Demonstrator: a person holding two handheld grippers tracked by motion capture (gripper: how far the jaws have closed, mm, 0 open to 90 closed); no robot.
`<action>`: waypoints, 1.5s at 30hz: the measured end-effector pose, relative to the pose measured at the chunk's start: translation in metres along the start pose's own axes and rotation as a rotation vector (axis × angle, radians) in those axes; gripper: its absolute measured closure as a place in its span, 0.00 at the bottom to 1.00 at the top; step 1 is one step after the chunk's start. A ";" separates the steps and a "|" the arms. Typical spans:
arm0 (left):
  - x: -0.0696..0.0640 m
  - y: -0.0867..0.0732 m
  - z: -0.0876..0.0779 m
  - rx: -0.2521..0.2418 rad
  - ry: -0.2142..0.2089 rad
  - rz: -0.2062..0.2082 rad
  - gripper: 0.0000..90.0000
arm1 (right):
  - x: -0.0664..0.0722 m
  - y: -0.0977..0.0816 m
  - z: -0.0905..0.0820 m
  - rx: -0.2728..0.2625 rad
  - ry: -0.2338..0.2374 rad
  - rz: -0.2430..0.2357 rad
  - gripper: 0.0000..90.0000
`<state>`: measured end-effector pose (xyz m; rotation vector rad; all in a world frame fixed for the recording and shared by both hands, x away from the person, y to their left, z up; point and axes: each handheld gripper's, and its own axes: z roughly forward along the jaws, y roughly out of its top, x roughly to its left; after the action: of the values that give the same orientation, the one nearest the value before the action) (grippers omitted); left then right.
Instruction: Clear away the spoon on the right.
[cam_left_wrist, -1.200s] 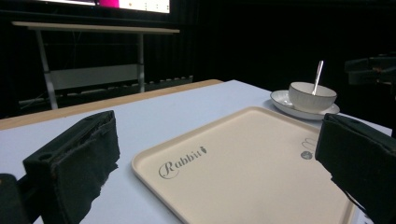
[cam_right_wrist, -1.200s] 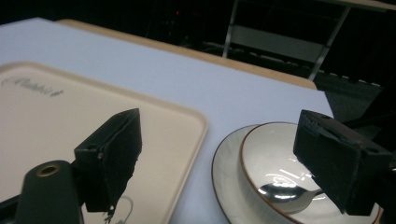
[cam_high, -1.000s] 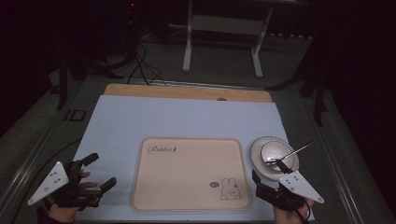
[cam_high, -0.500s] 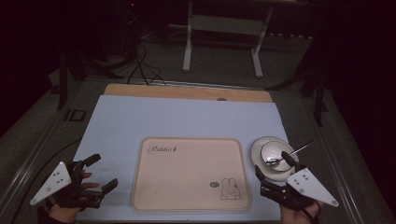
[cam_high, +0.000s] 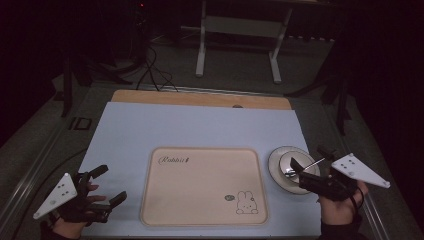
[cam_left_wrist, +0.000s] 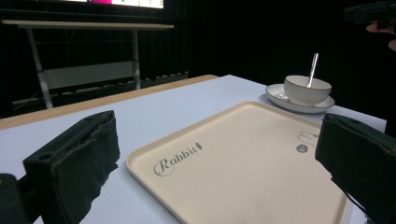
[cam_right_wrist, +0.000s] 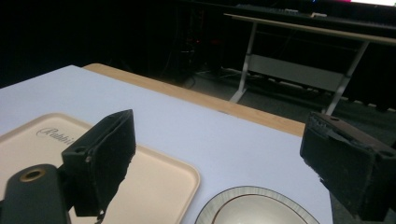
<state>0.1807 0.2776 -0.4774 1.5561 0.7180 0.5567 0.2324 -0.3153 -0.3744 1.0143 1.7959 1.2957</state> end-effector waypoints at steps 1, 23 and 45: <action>0.000 0.000 0.000 0.000 -0.001 0.000 0.00 | -0.003 0.001 0.001 -0.001 -0.012 0.008 0.11; 0.000 -0.001 0.002 0.010 -0.013 -0.002 0.00 | -0.078 -0.019 0.012 0.083 0.000 0.205 0.18; 0.000 -0.001 0.004 0.021 -0.015 0.002 0.00 | -0.147 -0.071 0.007 0.120 -0.139 0.447 0.39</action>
<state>0.1834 0.2748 -0.4792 1.5791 0.7131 0.5405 0.2917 -0.4566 -0.4312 1.5992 1.6096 1.3430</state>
